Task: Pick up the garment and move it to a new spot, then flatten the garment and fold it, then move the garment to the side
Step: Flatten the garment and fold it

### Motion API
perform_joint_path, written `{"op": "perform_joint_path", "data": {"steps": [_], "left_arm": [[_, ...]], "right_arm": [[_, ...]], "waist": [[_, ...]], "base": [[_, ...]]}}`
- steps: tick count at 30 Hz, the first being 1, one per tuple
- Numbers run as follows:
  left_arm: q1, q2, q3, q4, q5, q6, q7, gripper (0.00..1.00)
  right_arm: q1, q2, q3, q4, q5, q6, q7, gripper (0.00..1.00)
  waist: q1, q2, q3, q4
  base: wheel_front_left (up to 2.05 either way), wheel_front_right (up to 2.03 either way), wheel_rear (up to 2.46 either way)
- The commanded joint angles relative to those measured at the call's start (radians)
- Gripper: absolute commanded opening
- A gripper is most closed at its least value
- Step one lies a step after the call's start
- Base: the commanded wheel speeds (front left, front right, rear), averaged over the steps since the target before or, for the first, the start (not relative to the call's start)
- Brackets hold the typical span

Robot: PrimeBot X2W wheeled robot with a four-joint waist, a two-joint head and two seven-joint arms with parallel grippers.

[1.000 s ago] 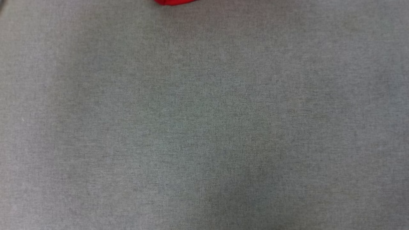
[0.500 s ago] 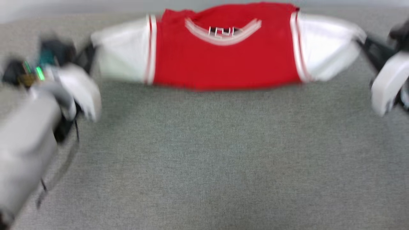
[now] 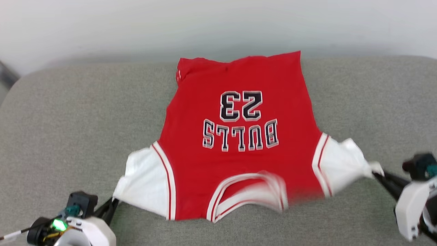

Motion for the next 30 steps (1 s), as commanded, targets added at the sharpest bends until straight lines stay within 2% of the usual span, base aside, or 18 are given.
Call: {"op": "perform_joint_path", "data": {"steps": [1, 3, 13, 18, 19, 20, 21, 25, 30], "left_arm": [[0.035, 0.016, -0.001, -0.016, -0.01, 0.016, 0.002, 0.0], [0.106, 0.038, 0.001, -0.047, -0.045, 0.04, 0.001, 0.0], [0.3, 0.102, -0.032, -0.156, -0.119, 0.097, 0.009, 0.0], [0.321, 0.121, -0.043, -0.201, -0.113, 0.12, 0.019, 0.0], [0.32, 0.123, -0.04, -0.211, -0.112, 0.125, 0.016, 0.0], [0.318, 0.126, -0.039, -0.221, -0.107, 0.132, 0.015, 0.0], [0.317, 0.129, -0.039, -0.229, -0.104, 0.137, 0.014, 0.0], [0.307, 0.139, -0.047, -0.26, -0.079, 0.158, 0.016, 0.0], [0.283, 0.148, -0.047, -0.322, -0.044, 0.192, 0.02, 0.0]], "right_arm": [[0.061, -0.009, -0.017, -0.012, 0.0, -0.001, 0.004, 0.0], [0.158, -0.023, -0.045, -0.049, -0.006, -0.001, 0.038, 0.0], [0.475, -0.084, -0.185, -0.199, -0.002, -0.001, 0.187, 0.0], [0.578, -0.07, -0.287, -0.254, -0.016, -0.001, 0.249, 0.0], [0.587, -0.064, -0.31, -0.265, -0.023, -0.001, 0.261, 0.25], [0.595, -0.058, -0.332, -0.277, -0.031, -0.001, 0.272, 0.68], [0.598, -0.049, -0.353, -0.291, -0.039, -0.001, 0.278, 1.0], [0.61, -0.028, -0.429, -0.324, -0.065, -0.001, 0.296, 1.0], [0.562, -0.034, -0.586, -0.394, -0.112, -0.001, 0.305, 1.0]], "waist": [[0.0001, 0.0, -0.041, 0.0], [0.0001, 0.0, -0.067, -0.009], [0.0001, 0.0, -0.13, -0.017], [0.0001, 0.0, -0.129, -0.004], [0.0001, 0.0, -0.129, -0.001], [0.0001, 0.0, -0.129, 0.001], [0.0001, 0.0, -0.129, 0.002], [0.0001, 0.0, -0.127, 0.01], [0.0001, 0.0, -0.101, 0.038]], "base": [[0.0, 0.0, 0.0], [0.0, 0.0, 0.0], [0.0, 0.0, 0.0], [0.0, 0.0, 0.0], [0.0, 0.0, 0.0], [0.0, 0.0, 0.0], [0.0, 0.0, 0.0], [0.0, 0.0, 0.0], [0.0, 0.0, 0.0]]}}
